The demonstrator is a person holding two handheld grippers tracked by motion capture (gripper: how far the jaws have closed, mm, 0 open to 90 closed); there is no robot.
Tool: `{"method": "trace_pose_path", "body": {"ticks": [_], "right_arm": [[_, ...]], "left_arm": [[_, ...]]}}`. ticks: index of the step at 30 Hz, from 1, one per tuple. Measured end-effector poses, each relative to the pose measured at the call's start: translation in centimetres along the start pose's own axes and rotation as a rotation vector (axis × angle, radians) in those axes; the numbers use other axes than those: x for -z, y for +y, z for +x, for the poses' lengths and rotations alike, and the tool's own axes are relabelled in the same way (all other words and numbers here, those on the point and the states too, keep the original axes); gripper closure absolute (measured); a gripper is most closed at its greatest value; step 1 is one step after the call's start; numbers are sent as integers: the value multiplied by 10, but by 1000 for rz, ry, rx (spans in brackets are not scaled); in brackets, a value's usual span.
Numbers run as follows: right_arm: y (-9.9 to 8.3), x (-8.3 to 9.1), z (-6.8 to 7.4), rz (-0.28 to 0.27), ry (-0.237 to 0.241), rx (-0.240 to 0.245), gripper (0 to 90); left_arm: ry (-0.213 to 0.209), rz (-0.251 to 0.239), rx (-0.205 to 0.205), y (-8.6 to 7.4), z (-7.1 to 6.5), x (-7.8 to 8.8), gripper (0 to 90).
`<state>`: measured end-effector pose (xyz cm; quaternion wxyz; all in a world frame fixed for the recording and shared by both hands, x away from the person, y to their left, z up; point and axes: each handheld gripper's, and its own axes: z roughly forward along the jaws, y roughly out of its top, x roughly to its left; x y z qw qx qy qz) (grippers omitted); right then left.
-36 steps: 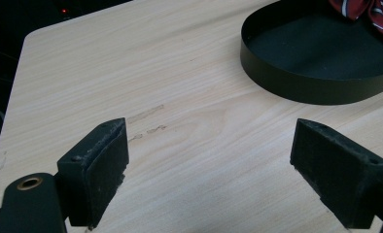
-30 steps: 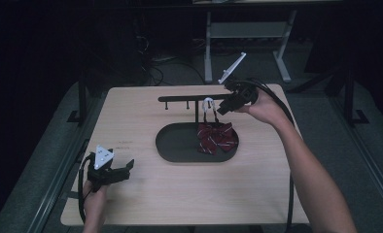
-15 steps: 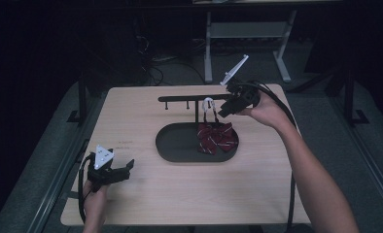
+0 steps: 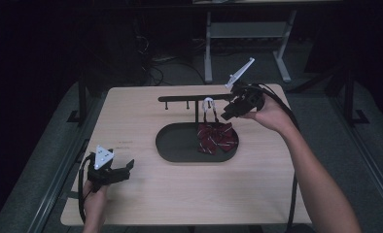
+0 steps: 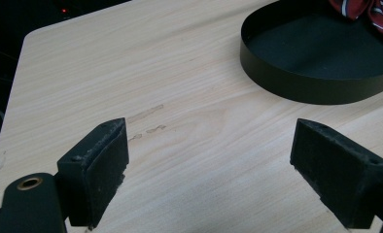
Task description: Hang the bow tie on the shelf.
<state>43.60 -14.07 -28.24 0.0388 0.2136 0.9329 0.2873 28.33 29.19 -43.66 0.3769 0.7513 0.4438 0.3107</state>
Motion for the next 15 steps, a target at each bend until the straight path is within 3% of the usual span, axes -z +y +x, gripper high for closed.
{"method": "trace_pose_path", "body": {"ticks": [15], "right_arm": [[-12,1,3,-17,-3,-11,589]], "left_arm": [[1,-3,2,0,0,0,136]]}}
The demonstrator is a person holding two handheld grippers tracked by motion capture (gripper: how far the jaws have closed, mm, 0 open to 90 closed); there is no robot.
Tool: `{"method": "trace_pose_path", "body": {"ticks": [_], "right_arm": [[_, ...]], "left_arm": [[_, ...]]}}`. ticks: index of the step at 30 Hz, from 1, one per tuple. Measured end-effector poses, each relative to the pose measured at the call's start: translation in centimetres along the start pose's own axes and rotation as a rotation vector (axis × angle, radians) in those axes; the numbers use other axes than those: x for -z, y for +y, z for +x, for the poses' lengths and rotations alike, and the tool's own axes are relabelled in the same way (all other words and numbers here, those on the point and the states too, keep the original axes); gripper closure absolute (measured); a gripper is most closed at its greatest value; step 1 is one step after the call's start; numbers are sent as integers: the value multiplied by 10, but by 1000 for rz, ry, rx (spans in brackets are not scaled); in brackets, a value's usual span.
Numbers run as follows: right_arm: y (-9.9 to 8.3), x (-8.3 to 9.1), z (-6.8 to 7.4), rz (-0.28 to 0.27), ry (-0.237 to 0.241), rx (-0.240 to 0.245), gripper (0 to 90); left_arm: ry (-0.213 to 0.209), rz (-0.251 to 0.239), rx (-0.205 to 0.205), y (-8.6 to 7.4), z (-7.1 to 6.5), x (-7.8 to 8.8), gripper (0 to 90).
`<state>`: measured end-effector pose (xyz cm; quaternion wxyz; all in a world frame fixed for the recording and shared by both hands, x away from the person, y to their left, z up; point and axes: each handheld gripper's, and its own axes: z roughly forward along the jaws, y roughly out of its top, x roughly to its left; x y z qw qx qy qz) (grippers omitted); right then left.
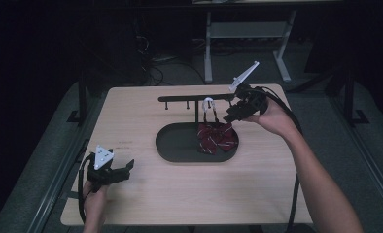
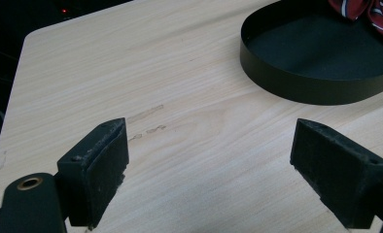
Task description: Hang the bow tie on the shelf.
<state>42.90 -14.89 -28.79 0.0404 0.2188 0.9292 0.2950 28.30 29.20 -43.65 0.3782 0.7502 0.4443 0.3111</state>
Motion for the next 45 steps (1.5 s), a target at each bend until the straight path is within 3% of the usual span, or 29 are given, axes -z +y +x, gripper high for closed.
{"method": "trace_pose_path", "body": {"ticks": [22,45], "right_arm": [[-18,6,5,-26,0,-43,512],[-38,7,11,-44,14,-43,479]], "left_arm": [[0,1,-1,0,0,0,135],[1,4,-4,0,0,0,135]]}}
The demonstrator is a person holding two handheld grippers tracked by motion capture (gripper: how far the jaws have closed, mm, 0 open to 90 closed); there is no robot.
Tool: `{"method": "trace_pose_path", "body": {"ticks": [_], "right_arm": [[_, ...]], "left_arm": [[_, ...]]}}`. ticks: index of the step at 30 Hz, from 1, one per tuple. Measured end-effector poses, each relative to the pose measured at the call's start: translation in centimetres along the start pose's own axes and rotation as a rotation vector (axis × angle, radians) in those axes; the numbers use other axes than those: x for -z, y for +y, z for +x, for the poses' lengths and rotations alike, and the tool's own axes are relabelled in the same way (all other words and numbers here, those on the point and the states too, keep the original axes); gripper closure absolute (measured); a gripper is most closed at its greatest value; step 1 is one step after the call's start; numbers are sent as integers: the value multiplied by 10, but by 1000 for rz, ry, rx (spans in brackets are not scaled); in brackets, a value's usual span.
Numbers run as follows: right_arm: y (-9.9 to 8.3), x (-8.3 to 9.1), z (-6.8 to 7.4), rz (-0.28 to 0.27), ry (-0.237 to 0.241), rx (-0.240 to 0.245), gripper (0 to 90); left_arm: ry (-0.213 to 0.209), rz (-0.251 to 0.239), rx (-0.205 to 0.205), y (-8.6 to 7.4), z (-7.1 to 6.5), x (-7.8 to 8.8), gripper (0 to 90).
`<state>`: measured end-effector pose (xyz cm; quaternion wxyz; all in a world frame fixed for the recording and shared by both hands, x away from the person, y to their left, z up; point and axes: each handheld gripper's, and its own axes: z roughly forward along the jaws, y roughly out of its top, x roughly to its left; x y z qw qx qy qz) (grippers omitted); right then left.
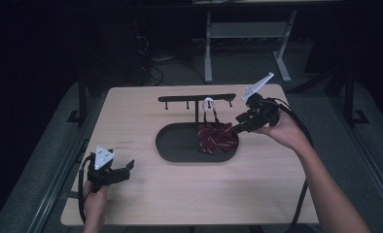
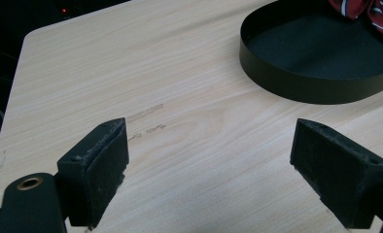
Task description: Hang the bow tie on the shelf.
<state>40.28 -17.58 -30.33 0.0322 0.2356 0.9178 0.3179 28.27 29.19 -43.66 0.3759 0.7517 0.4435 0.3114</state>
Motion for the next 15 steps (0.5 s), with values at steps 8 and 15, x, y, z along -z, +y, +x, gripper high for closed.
{"method": "trace_pose_path", "body": {"ticks": [8,15], "right_arm": [[-12,-4,1,-5,4,-17,464],[-23,-5,2,-9,12,-36,458]], "left_arm": [[2,-2,7,0,0,0,135],[1,-4,2,0,0,1,135]]}}
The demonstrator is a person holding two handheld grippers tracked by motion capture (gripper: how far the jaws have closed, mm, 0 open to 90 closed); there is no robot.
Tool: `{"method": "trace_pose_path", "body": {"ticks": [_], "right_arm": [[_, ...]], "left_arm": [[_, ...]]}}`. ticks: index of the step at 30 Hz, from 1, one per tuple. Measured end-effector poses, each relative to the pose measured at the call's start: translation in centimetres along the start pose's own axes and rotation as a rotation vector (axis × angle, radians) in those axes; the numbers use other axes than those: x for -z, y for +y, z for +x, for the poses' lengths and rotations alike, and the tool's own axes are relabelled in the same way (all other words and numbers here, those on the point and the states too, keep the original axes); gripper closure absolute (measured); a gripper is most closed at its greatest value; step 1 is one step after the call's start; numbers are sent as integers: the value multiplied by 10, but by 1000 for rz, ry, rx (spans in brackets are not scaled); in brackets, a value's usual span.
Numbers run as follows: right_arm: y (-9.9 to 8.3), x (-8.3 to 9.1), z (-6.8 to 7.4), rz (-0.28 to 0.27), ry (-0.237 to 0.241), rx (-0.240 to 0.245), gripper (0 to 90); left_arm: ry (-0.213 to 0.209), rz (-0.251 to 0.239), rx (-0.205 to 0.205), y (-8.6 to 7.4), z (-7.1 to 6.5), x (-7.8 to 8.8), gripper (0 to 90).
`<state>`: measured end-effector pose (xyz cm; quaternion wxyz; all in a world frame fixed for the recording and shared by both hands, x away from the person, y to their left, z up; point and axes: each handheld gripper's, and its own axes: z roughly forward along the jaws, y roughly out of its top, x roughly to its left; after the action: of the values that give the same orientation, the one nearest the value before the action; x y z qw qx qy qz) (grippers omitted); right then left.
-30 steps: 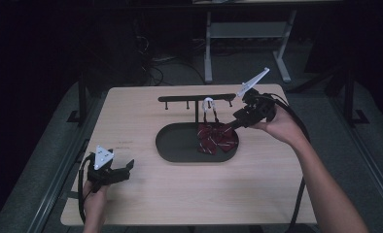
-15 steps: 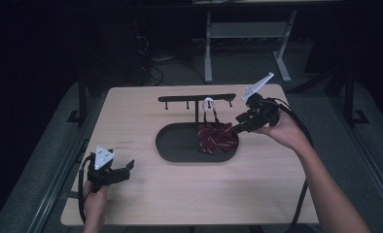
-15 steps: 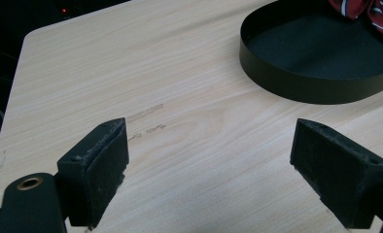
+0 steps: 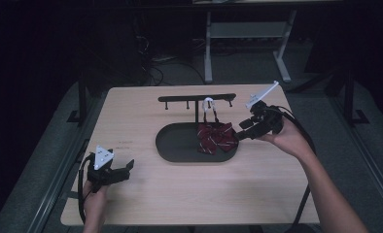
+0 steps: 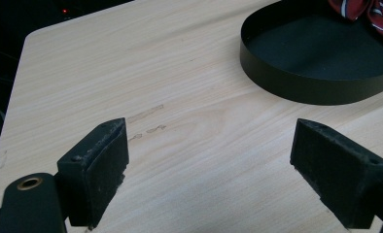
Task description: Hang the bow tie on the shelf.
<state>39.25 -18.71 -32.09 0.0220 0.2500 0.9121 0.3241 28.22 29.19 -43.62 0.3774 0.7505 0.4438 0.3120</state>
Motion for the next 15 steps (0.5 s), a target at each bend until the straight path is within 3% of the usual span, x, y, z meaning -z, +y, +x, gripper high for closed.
{"method": "trace_pose_path", "body": {"ticks": [15], "right_arm": [[-20,-6,2,2,20,-24,443]], "left_arm": [[0,1,-2,0,0,0,135]]}}
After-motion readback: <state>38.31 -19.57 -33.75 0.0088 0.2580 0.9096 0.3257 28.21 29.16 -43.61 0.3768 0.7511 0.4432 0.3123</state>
